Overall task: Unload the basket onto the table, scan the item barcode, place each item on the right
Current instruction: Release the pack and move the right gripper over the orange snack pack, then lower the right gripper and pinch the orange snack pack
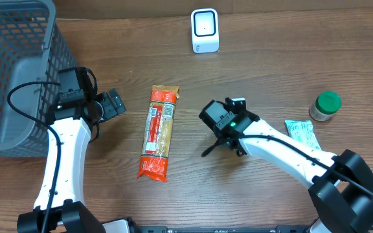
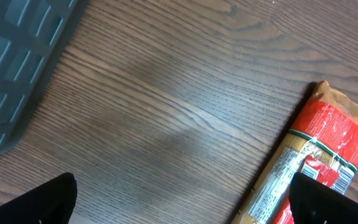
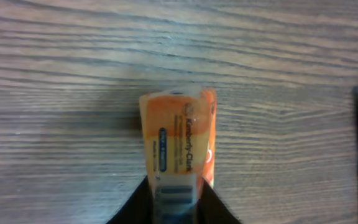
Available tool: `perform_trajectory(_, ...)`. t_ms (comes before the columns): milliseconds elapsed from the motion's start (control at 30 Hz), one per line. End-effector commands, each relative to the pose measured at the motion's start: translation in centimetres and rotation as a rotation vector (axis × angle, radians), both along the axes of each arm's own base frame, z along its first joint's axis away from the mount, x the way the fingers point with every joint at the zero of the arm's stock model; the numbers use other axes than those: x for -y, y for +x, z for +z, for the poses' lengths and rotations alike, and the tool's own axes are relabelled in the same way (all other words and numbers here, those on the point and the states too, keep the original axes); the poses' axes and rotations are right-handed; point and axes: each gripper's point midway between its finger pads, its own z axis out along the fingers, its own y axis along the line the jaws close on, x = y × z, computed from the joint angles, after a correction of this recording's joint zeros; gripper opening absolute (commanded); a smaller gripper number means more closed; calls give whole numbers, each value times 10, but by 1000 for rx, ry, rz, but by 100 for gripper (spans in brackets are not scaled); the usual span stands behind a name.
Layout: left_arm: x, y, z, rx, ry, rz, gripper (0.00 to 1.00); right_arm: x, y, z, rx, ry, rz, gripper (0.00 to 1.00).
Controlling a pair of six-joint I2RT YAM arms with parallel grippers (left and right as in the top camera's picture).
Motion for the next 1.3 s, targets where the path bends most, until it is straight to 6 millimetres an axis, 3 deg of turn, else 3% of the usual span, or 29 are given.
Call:
perform_trajectory(0, -1, 1, 8, 18, 19, -11, 100, 2, -5, -13, -6, 4, 12, 30)
perform_trajectory(167, -1, 1, 8, 18, 19, -11, 100, -6, -12, -20, -45, 61, 23, 33)
perform_trajectory(367, -1, 1, 8, 18, 19, -11, 100, -11, -11, -21, -44, 86, 26, 53)
perform_trajectory(533, -1, 1, 8, 18, 19, -11, 100, -15, -14, -20, -63, 108, 31, 53)
perform_trajectory(800, -1, 1, 8, 18, 19, -11, 100, -21, -7, 29, 32, 199, 71, 57)
perform_trajectory(933, -1, 1, 8, 18, 19, -11, 100, -15, -5, 39, 47, 187, 121, 59)
perform_trajectory(967, -1, 1, 8, 18, 19, -11, 100, -12, -4, 39, 45, 182, 116, 70)
perform_trajectory(1000, -1, 1, 8, 18, 19, -11, 100, -7, -2, 38, 47, 174, 103, 72)
perform_trajectory(1133, -1, 1, 8, 18, 19, -11, 100, 7, 6, 37, 60, 149, 63, 67)
perform_trajectory(1267, -1, 1, 8, 18, 19, -11, 100, 9, 10, 38, 69, 135, 84, 54)
